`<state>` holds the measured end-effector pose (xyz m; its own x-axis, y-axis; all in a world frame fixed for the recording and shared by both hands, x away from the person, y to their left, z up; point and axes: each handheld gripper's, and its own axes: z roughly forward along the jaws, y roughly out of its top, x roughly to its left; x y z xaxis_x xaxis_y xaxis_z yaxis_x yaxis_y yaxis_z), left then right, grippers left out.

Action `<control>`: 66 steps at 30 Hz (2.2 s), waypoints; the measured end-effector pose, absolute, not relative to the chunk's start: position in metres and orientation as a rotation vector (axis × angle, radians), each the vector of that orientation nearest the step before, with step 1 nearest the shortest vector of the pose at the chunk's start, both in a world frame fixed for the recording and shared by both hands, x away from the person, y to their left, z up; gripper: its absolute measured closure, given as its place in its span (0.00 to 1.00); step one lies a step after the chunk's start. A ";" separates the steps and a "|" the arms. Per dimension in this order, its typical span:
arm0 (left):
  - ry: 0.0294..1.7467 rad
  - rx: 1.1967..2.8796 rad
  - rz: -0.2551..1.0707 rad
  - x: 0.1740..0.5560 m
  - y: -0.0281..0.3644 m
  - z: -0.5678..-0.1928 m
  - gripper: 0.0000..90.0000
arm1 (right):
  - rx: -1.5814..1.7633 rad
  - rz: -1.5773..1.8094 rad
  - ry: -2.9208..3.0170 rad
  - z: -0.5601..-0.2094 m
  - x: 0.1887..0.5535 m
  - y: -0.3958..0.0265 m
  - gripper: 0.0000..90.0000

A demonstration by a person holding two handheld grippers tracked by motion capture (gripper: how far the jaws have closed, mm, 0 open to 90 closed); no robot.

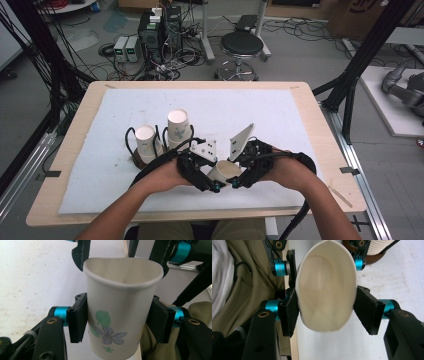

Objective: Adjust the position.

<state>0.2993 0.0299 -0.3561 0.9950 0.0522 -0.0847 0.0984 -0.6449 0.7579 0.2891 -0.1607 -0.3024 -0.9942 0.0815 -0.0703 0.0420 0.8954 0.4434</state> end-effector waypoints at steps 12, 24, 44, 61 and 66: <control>0.213 2.108 -0.003 0.304 0.052 -0.359 0.38 | 0.351 1.185 2.748 -0.298 0.293 -0.193 0.25; 0.314 1.905 0.084 0.306 0.070 -0.369 0.36 | 0.570 1.462 2.523 -0.314 0.289 -0.239 0.25; 0.348 1.694 0.176 0.291 0.113 -0.328 0.38 | 0.812 1.483 2.438 -0.368 0.285 -0.271 0.25; 0.458 1.628 0.360 0.269 0.195 -0.322 0.38 | 0.873 1.452 2.361 -0.388 0.283 -0.282 0.25; 0.520 1.601 0.424 0.261 0.226 -0.331 0.38 | 0.863 1.446 2.281 -0.388 0.281 -0.284 0.24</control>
